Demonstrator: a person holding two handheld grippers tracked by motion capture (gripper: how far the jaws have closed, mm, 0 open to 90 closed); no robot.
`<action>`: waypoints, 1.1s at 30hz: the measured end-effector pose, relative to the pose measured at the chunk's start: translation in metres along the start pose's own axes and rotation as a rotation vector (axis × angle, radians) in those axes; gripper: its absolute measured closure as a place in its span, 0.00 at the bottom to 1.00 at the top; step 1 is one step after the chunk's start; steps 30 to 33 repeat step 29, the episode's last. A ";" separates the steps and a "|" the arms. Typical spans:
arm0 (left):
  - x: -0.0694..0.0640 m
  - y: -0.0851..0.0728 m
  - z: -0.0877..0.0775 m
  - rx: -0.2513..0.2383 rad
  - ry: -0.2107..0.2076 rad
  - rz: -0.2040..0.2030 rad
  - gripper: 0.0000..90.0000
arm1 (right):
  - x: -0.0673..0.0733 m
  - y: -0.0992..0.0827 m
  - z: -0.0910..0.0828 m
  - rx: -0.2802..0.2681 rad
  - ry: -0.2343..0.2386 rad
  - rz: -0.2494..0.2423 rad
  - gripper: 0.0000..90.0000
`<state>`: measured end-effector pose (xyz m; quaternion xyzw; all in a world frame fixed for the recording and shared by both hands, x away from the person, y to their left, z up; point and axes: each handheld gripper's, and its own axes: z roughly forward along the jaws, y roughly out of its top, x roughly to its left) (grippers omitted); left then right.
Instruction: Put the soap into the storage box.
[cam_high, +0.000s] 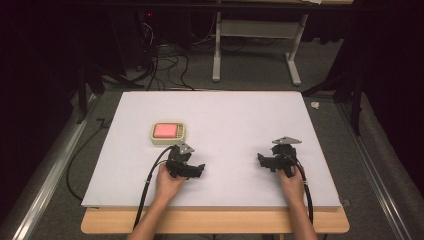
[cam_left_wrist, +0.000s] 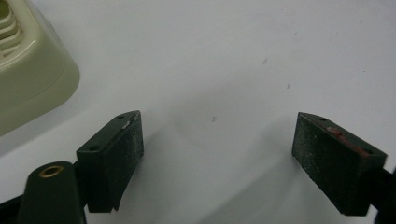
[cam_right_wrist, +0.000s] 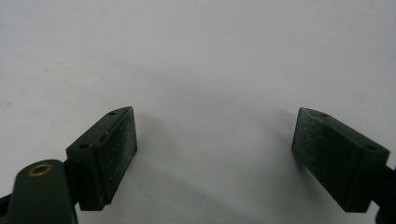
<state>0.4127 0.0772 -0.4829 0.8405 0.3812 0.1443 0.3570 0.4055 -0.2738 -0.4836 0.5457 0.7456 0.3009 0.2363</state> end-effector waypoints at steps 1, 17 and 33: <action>-0.001 0.000 0.000 -0.001 0.003 0.003 0.19 | 0.000 0.000 0.000 0.000 0.000 0.000 0.16; -0.003 -0.003 0.003 -0.029 0.015 0.010 0.17 | 0.000 0.000 0.000 0.000 0.000 0.000 0.16; -0.003 -0.003 0.003 -0.031 0.016 0.011 0.17 | 0.000 0.000 0.000 0.000 -0.001 0.001 0.16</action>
